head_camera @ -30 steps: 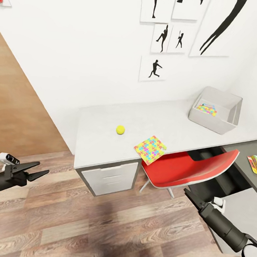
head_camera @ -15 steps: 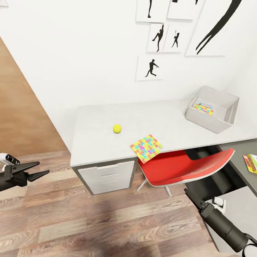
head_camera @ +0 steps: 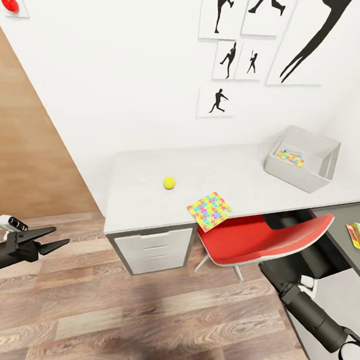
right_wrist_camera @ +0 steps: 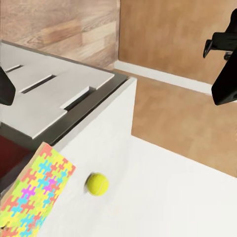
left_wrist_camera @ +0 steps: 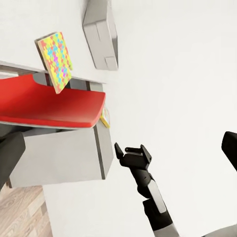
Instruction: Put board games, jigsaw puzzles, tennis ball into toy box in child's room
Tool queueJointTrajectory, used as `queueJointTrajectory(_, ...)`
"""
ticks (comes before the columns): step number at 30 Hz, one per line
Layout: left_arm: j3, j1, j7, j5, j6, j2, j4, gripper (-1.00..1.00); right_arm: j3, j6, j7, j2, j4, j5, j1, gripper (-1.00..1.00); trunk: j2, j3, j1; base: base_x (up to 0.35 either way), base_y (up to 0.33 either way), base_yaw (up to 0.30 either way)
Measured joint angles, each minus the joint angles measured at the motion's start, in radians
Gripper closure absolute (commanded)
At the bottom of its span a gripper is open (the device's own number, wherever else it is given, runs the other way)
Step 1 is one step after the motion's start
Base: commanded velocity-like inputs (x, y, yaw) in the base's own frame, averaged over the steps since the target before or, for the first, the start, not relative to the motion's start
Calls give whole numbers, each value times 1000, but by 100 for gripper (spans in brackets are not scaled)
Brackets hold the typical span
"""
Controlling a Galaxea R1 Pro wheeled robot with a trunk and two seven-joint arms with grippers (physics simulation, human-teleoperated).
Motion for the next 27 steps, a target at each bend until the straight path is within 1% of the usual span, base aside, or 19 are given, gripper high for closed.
queueJointTrajectory(5,-2,0,1,0,0,-1,0,-100,1,-20,0,-1,0,0,0,-100,0,8,0,0,0,77)
queueJointTrajectory(14,-4,0,2,-2,0,-2,0,-100,-1,-25,1,-1,0,-1,0,-100,0,22,0,0,0,55)
queueJointTrajectory(18,-5,0,3,-8,0,-4,0,-100,-2,-25,1,-1,0,-1,0,-100,0,29,0,0,0,6)
queueJointTrajectory(21,-4,0,3,-18,0,-12,0,-100,-2,-25,1,-1,0,-1,0,-100,0,34,0,0,-2,1)
queueJointTrajectory(25,-4,0,3,-21,0,-19,0,-100,-2,-26,2,-1,0,0,0,-100,0,40,0,0,-96,0)
queueJointTrajectory(27,-4,0,3,-21,0,-21,0,-100,-3,-26,16,-1,0,0,0,-100,0,44,0,0,-162,0)
